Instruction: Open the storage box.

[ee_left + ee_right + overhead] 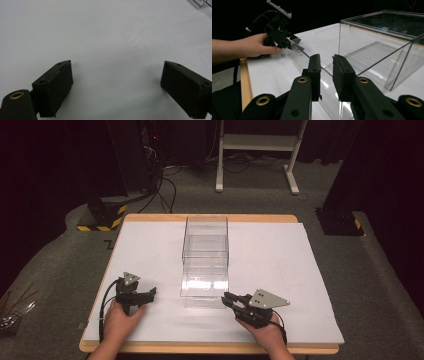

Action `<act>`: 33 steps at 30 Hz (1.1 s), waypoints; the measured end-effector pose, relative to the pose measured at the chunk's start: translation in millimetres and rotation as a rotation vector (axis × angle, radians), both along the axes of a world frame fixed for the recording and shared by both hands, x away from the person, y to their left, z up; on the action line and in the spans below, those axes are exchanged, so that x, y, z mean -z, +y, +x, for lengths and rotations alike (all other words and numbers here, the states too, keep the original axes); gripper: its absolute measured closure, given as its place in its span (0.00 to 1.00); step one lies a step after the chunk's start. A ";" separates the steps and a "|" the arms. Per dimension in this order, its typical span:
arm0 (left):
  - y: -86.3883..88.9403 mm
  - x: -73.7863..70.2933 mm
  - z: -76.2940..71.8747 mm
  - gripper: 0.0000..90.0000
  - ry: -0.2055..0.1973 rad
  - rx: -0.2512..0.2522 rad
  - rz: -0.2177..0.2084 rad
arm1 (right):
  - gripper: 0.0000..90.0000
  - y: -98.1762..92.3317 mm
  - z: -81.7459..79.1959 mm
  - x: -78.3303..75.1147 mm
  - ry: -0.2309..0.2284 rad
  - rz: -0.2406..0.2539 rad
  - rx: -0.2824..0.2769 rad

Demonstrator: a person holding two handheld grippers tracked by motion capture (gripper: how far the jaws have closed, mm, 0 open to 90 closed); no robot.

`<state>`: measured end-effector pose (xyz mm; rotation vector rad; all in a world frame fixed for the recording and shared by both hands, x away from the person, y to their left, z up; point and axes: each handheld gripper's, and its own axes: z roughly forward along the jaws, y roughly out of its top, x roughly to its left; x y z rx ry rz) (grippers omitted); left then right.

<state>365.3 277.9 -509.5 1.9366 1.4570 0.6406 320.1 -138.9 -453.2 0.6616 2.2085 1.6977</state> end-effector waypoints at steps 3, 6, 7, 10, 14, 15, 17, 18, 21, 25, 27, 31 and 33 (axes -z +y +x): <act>0.0 0.0 0.0 0.12 0.000 0.000 0.000 | 0.82 -3.1 1.4 -2.0 -0.014 -0.005 0.013; 0.0 0.0 0.0 0.12 0.000 0.000 0.000 | 0.81 -7.3 3.4 -2.8 -0.021 -0.004 0.037; 0.0 0.0 0.0 0.12 0.000 0.000 0.000 | 0.81 -8.9 4.1 -3.0 -0.023 -0.007 0.047; 0.0 0.0 0.0 0.12 0.000 0.000 0.000 | 0.80 -13.5 6.2 -3.0 -0.025 -0.009 0.080; 0.0 0.0 0.0 0.12 0.000 0.000 0.000 | 0.79 -22.8 10.5 -2.0 -0.036 -0.025 0.149; 0.0 0.0 0.0 0.12 0.000 0.000 0.000 | 0.79 -22.8 10.5 -2.0 -0.036 -0.025 0.149; 0.0 0.0 0.0 0.12 0.000 0.000 0.000 | 0.78 -27.0 12.8 -1.1 -0.035 -0.030 0.180; 0.0 0.0 0.0 0.12 0.000 0.000 0.000 | 0.77 -29.1 13.8 -0.6 -0.035 -0.041 0.199; 0.0 0.0 0.0 0.12 0.000 0.000 0.000 | 0.75 -36.3 17.5 2.6 -0.038 -0.071 0.257; 0.0 0.0 0.0 0.12 0.000 0.000 0.000 | 0.72 -47.6 24.4 9.7 -0.018 -0.096 0.334; 0.0 0.0 0.0 0.12 0.000 0.000 0.000 | 0.68 -52.2 28.0 13.4 -0.005 -0.106 0.366; 0.0 0.0 0.0 0.12 0.000 0.000 -0.001 | 0.65 -60.6 35.5 24.1 0.020 -0.167 0.437; 0.0 0.0 0.0 0.12 0.000 0.000 -0.001 | 0.64 -65.1 39.6 30.0 0.036 -0.206 0.474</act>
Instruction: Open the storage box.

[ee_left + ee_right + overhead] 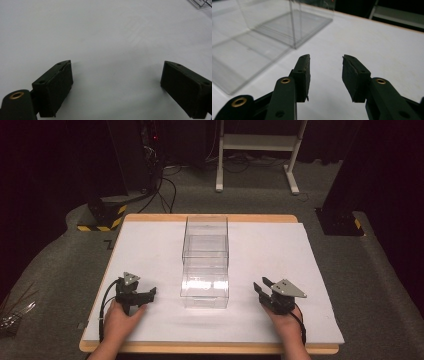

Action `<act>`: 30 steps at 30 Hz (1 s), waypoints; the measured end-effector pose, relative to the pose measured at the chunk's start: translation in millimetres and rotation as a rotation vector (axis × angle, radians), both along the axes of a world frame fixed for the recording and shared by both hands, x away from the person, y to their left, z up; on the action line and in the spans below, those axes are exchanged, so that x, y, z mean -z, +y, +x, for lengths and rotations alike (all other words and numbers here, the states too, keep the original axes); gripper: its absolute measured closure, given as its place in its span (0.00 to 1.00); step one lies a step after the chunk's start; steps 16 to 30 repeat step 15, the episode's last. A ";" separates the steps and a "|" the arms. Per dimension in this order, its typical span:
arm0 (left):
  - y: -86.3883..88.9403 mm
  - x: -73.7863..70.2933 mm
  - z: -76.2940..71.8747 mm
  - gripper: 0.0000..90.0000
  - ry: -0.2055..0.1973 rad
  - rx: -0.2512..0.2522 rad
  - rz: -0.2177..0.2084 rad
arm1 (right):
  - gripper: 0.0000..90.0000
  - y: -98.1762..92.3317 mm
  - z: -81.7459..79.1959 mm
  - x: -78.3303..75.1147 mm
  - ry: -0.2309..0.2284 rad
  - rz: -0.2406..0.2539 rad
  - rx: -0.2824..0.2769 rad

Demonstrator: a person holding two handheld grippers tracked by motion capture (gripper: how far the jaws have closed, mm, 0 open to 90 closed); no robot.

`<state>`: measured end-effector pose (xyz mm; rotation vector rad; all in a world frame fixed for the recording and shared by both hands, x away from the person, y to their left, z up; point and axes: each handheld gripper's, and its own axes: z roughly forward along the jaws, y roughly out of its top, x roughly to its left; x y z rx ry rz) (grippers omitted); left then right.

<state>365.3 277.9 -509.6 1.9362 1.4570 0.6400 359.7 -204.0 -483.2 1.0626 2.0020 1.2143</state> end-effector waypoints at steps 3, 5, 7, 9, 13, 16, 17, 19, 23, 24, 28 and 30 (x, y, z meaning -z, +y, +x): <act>-0.1 0.1 0.0 0.12 -0.001 -0.001 0.000 | 0.63 -3.9 4.1 6.4 0.022 -0.040 0.036; -0.1 0.0 0.0 0.12 -0.001 -0.001 0.000 | 0.63 -5.9 6.7 11.7 0.043 -0.062 0.054; 0.0 0.0 0.0 0.12 0.000 -0.001 0.000 | 0.62 -7.4 10.6 15.1 0.076 -0.071 0.063; 0.0 0.1 0.0 0.12 -0.001 -0.001 0.000 | 0.62 -7.3 10.6 15.1 0.079 -0.070 0.068; 0.0 0.0 0.0 0.12 0.000 -0.001 0.000 | 0.61 -5.0 10.6 15.7 0.081 -0.093 0.063; 0.0 0.0 0.0 0.12 -0.001 -0.001 0.000 | 0.61 -4.9 11.3 15.9 0.086 -0.095 0.063; 0.0 0.0 0.0 0.12 -0.001 -0.001 0.000 | 0.61 -4.9 11.3 15.9 0.086 -0.095 0.063; 0.0 0.0 0.0 0.12 -0.001 -0.001 0.000 | 0.61 -4.9 11.3 15.9 0.086 -0.095 0.063; 0.0 0.0 0.0 0.12 -0.001 -0.001 0.000 | 0.61 -4.9 11.3 15.9 0.086 -0.095 0.063; 0.0 0.0 0.0 0.12 -0.001 -0.001 0.000 | 0.61 -4.9 11.3 15.9 0.086 -0.095 0.063; 0.0 0.0 0.0 0.12 -0.001 -0.001 0.000 | 0.61 -4.9 11.3 15.9 0.086 -0.095 0.063; 0.0 0.0 0.0 0.12 -0.001 -0.001 0.000 | 0.61 -4.9 11.3 15.9 0.086 -0.095 0.063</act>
